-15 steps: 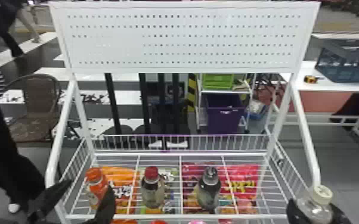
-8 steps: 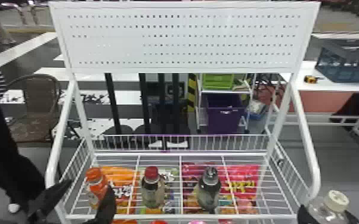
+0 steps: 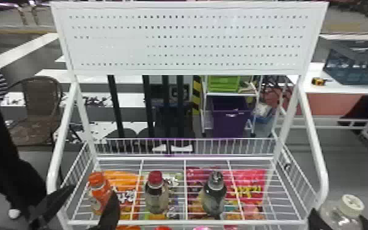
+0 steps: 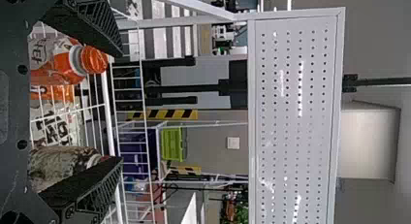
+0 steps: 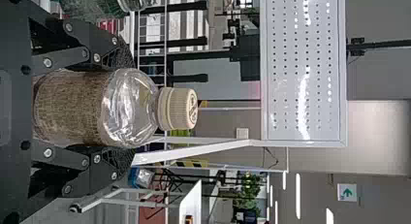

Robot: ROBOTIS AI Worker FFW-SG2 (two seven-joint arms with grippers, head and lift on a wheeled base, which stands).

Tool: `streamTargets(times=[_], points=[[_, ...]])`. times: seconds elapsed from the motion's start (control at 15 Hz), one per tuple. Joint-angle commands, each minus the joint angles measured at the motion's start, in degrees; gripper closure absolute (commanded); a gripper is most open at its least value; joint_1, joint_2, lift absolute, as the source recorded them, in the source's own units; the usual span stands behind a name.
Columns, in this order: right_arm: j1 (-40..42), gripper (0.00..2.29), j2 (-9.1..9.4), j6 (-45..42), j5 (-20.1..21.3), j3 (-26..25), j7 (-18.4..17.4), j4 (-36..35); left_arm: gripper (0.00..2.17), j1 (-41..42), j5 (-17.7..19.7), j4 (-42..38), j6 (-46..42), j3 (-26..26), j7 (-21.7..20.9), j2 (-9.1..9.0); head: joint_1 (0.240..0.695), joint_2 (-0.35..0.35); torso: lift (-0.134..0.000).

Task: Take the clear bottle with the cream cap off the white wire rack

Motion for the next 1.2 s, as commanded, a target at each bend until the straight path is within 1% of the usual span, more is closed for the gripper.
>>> streamTargets(times=[0.0, 0.4, 1.13], points=[[0.43, 1.01, -0.05, -0.01, -0.06, 0.00, 0.00, -0.45, 0.13, 0.32, 0.00, -0.37, -0.15, 0.00, 0.00, 0.00, 0.499, 0.000, 0.000], [1.40, 1.01, 0.04, -2.65, -0.41, -0.09, 0.00, -0.63, 0.13, 0.58, -0.09, -1.08, 0.02, 0.00, 0.00, 0.00, 0.499, 0.000, 0.000], [2.10, 1.01, 0.04, -2.65, -0.76, -0.70, 0.00, -1.68, 0.13, 1.02, -0.09, -1.96, 0.20, 0.35, 0.09, 0.00, 0.499, 0.000, 0.000]])
